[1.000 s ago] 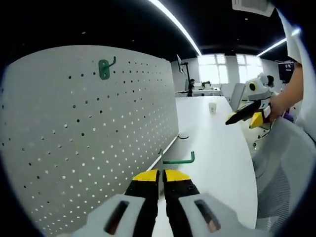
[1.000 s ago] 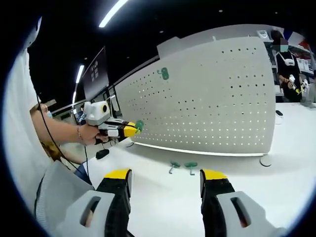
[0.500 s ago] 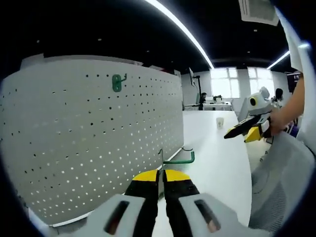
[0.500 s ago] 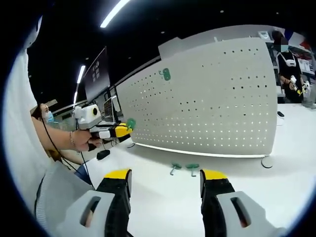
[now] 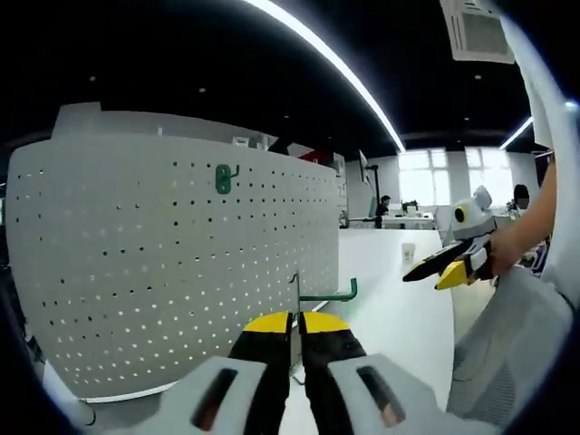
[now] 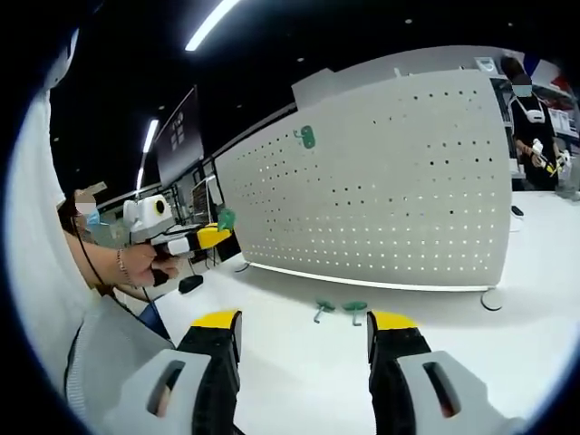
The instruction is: Insert the hook assembly into the mounting plate slot until the hook locks in place.
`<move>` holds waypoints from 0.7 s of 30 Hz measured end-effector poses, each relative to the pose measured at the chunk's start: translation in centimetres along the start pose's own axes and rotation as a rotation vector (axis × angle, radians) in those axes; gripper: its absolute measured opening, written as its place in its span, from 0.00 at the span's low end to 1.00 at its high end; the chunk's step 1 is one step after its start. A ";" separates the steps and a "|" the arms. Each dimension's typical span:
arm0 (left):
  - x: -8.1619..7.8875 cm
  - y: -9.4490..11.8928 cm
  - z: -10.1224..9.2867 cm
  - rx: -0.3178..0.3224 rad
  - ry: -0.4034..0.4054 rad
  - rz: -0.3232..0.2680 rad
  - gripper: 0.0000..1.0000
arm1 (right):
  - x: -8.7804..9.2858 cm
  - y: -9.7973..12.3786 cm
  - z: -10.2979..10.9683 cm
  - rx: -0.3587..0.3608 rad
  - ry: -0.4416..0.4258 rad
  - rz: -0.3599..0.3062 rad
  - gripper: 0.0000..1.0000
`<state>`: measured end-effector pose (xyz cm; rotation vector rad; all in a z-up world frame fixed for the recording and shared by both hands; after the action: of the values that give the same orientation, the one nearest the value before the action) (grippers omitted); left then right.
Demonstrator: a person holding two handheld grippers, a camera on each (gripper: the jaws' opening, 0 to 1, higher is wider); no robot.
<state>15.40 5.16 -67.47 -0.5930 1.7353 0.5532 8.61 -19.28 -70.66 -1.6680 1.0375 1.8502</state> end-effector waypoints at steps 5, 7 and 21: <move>0.0 -0.1 -0.1 -0.003 0.009 -0.005 0.03 | -0.1 0.0 0.0 0.000 0.001 -0.001 0.53; -0.1 -0.2 0.0 -0.004 0.015 -0.008 0.03 | -0.2 -0.1 0.1 -0.002 0.003 -0.004 0.53; -0.1 -0.5 -0.4 -0.005 0.022 -0.008 0.03 | -3.6 -0.9 1.6 -0.043 0.028 -0.177 0.52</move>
<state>15.46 4.51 -67.35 -0.6113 1.7521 0.5467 8.85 -16.93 -67.35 -1.7551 0.8363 1.7503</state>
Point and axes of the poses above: the point that each gripper's makers call its tool centre point, and the gripper's own axes: y roughly backward along the fingers, z roughly to its left, x roughly out of its underside, the point moved 5 cm from there along y, roughly backward along the fingers, and after that the axes turned 14 degrees about y, right-handed, at the moved point
